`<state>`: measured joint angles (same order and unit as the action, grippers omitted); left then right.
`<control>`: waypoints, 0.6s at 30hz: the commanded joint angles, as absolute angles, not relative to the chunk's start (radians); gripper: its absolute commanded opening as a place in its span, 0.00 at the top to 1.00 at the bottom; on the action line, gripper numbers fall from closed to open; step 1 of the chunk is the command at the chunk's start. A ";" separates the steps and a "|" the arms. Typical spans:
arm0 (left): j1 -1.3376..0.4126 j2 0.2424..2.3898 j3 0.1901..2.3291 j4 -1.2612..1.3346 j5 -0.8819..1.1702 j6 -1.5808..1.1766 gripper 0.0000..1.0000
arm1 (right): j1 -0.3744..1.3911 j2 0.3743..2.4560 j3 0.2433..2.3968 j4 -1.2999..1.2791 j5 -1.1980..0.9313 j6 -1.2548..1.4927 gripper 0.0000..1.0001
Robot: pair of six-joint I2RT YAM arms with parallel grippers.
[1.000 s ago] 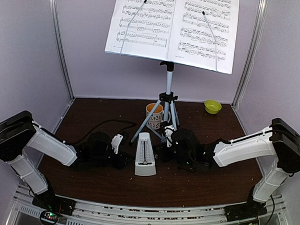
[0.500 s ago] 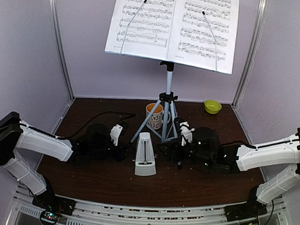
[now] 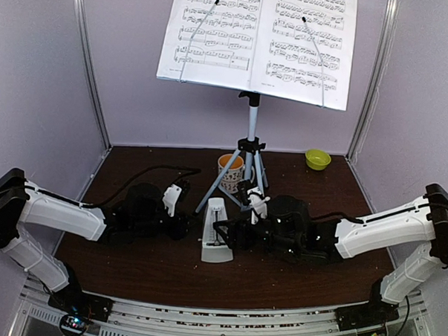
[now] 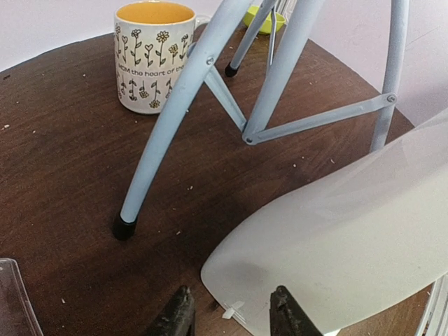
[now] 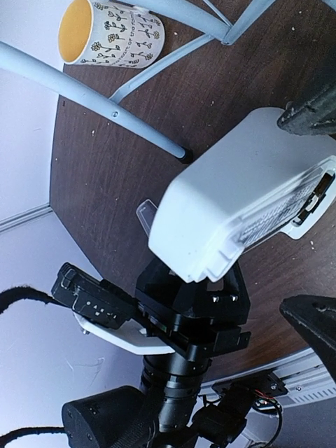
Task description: Set up the instrument practice props
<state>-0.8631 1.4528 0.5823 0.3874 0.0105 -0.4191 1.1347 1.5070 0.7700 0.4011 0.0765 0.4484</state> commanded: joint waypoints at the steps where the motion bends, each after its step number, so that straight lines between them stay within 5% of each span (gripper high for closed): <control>1: -0.856 1.442 0.605 0.418 0.012 -0.404 0.62 | 1.139 1.544 0.825 0.427 0.101 0.447 0.22; 18: -0.856 1.440 0.605 0.419 0.015 -0.390 0.63 | 1.137 1.567 0.844 0.401 0.172 0.439 0.50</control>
<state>-0.8631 1.4528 0.5827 0.3878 0.0109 -0.4114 1.1347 1.5768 0.8333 0.4042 0.1383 0.4473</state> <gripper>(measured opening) 0.373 0.518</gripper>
